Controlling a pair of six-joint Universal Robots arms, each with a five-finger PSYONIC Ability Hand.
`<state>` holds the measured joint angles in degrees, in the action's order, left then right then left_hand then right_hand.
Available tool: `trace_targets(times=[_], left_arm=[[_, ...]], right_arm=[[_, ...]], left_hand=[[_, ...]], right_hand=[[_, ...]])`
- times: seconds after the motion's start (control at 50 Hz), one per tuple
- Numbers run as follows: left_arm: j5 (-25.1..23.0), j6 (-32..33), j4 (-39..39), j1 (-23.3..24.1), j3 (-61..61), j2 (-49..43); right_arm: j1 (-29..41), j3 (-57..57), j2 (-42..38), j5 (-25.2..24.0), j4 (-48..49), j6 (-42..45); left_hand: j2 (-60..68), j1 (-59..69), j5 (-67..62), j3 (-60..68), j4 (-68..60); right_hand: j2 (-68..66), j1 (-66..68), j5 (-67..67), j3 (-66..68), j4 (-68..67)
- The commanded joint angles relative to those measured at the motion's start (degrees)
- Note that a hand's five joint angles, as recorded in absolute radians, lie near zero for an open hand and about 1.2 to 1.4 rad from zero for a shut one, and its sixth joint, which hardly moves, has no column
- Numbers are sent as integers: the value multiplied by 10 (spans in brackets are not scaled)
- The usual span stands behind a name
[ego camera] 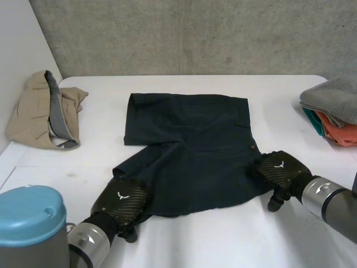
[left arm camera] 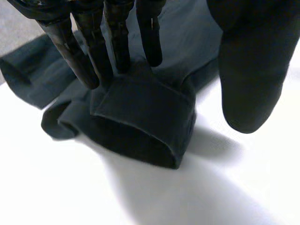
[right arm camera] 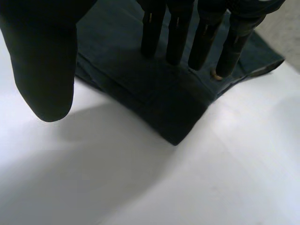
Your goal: Fold the laundry.
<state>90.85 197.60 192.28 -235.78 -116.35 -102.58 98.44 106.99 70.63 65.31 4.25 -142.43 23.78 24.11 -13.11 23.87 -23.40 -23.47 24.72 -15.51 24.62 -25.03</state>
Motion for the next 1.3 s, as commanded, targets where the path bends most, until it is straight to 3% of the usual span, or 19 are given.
trace_targets(times=[0.02,0.16,0.22,0.3,0.32,0.36,0.54,0.62,0.78,0.88,1.0,1.1,1.18,1.3], left_arm=[[11,15,54,-20,29,-52],[14,29,80,-19,53,-78],[13,51,81,-16,61,-97],[11,87,90,-17,67,-116],[8,101,97,-18,67,-118],[4,117,105,-16,66,-115],[-14,120,96,-12,16,-25],[-20,114,41,-5,-3,28],[-37,104,-231,7,-16,106],[-61,104,-331,10,2,104],[-62,101,-288,-20,98,64],[-61,80,-185,-42,246,-19],[-57,55,-111,-49,354,-107],[-31,52,-74,-51,521,-247]], right_arm=[[7,24,-25,5,119,-4],[10,21,-39,4,150,-4],[11,20,-39,4,171,-7],[12,20,-37,8,186,-21],[14,20,-34,10,184,-24],[16,20,-30,14,180,-25],[-2,5,29,30,53,-19],[-14,-13,66,32,-52,17],[-52,-41,113,12,-348,207],[-60,-68,98,13,-451,282],[-49,-143,60,11,-423,186],[-32,-220,25,16,-326,32],[-14,-254,-14,34,-234,-34],[4,-288,-77,72,-80,-51]], left_hand=[[-8,-11,1,-9,4],[32,29,-39,31,-36],[74,71,-81,73,-78],[278,274,-284,277,-281],[416,413,-423,415,-420],[545,542,-552,544,-549],[562,559,-569,561,-566],[562,559,-569,561,-566],[562,559,-569,561,-566],[562,559,-569,561,-566],[562,559,-569,561,-566],[562,559,-569,561,-566],[562,559,-569,561,-566],[562,559,-569,561,-566]], right_hand=[[-74,61,-53,62,-58],[-255,243,-235,244,-240],[-565,552,-544,553,-549],[-565,553,-545,554,-550],[-565,553,-545,554,-550],[-565,553,-545,554,-550],[-565,553,-545,554,-550],[-565,553,-545,554,-550],[-565,553,-545,554,-550],[-565,553,-545,554,-550],[-565,553,-545,554,-550],[-565,553,-545,554,-550],[-565,553,-545,554,-550],[-565,553,-545,554,-550]])
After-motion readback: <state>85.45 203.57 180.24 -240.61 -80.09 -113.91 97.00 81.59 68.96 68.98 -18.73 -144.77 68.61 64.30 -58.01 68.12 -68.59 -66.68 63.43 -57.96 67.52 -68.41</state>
